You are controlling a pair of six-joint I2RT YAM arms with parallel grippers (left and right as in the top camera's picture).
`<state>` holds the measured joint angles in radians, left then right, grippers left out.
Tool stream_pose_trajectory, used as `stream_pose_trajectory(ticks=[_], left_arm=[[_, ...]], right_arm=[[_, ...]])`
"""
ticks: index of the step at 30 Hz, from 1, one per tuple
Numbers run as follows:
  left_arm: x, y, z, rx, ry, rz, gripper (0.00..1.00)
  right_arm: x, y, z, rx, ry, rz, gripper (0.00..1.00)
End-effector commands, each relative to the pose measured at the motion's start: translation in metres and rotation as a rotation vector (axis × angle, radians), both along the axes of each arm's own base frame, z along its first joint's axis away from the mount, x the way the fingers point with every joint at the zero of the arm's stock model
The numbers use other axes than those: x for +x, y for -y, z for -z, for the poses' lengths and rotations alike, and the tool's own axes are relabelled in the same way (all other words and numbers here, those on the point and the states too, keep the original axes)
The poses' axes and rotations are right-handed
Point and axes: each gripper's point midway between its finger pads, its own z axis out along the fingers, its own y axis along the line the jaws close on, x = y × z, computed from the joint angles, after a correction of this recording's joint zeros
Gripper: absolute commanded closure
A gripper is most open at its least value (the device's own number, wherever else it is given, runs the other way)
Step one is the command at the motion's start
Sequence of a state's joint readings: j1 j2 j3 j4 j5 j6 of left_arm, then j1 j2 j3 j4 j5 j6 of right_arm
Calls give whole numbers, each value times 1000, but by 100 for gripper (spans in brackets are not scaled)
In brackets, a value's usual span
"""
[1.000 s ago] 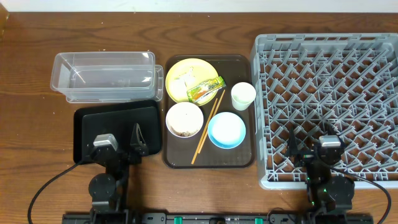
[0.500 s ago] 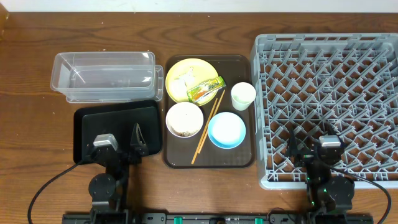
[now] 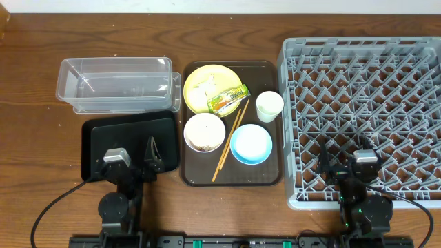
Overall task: Sort waste into correct bins and load items into the dishwasher rack
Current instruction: 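Move the left gripper to the yellow plate and grasp the white tissue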
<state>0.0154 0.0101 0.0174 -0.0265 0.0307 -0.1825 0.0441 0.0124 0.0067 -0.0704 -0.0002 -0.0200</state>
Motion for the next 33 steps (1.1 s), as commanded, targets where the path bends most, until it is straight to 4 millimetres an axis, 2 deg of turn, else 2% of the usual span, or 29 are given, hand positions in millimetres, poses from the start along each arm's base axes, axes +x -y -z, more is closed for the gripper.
stream_pose_trajectory(ticks=[1,9,17,23,30,33], left_arm=[[-1,-1,16,3,-51,-10,4],[-1,-1,13,3,-51,-10,4],[1,-1,3,-3,-103,-11,4],[8,-1,-9,-13,-239,-13,4],[24,0,-31,-17,-493,-3,4],[33,12,-43,-44,-595,57,4]], right_arm=[[0,5,1,-16,0,21,1],[1,6,4,-17,-24,27,1],[5,12,-9,-20,-83,62,1],[19,11,-26,-27,-191,60,1],[41,9,-30,-40,-434,50,1],[47,8,-29,-46,-558,45,1]])
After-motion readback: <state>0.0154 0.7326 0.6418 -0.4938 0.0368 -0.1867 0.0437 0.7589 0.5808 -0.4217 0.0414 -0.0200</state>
